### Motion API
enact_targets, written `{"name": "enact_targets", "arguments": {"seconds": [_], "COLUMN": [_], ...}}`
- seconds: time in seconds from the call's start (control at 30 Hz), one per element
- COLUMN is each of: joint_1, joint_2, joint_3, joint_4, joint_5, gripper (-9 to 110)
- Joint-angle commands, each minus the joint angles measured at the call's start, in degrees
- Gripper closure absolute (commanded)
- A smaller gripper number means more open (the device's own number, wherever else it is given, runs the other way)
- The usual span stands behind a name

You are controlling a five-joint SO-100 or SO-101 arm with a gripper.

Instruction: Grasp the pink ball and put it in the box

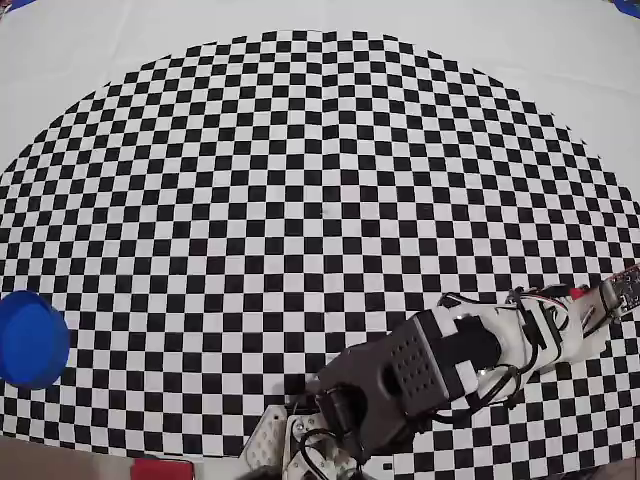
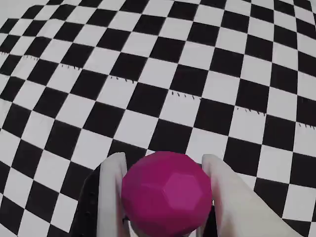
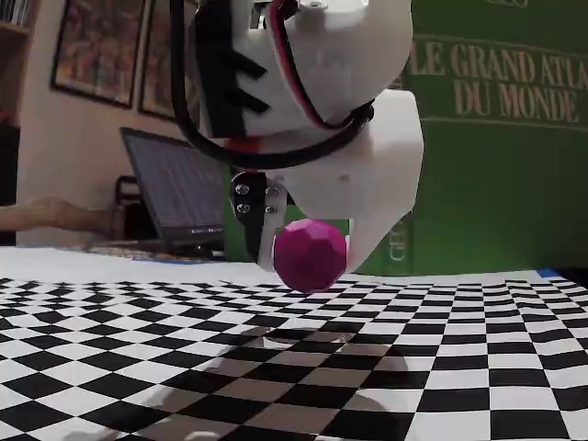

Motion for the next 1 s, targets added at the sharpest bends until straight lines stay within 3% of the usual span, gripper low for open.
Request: {"name": "enact_targets", "arguments": {"seconds": [0.0,0.97], "joint_1": [-0.1,0.4], "joint_2": [6.0,27.2], "joint_3": [0.8,15.7], "joint_4": [-0.5,-0.5], "joint_5": [-0.4,-0.3], "gripper": [101,101]}}
